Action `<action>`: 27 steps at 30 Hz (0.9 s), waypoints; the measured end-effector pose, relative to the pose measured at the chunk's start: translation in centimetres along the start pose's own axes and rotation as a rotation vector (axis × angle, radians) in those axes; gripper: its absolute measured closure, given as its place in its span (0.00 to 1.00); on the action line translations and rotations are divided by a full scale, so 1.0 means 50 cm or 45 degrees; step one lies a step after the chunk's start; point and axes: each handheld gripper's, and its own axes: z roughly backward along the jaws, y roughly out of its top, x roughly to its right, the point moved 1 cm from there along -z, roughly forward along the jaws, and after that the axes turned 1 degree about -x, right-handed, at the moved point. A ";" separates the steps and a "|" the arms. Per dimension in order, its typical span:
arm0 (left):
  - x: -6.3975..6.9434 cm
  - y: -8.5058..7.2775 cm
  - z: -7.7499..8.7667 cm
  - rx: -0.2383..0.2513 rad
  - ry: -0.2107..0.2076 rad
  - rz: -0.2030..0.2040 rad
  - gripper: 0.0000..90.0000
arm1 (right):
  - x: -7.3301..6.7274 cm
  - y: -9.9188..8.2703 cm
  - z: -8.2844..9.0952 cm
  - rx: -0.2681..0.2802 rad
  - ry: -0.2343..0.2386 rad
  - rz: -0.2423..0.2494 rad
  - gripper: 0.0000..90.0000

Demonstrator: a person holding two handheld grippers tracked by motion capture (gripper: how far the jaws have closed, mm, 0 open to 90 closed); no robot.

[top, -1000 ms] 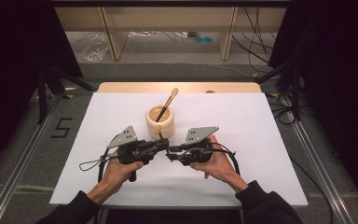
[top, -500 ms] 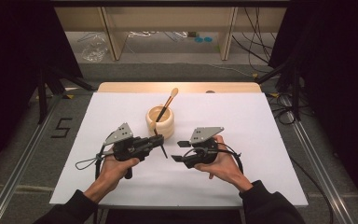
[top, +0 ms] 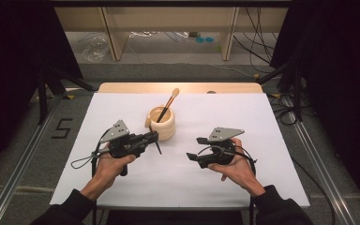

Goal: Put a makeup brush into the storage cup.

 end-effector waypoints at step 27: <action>-0.063 0.050 0.021 -0.003 0.136 0.016 0.92 | -0.010 -0.062 0.049 0.008 -0.105 -0.071 0.25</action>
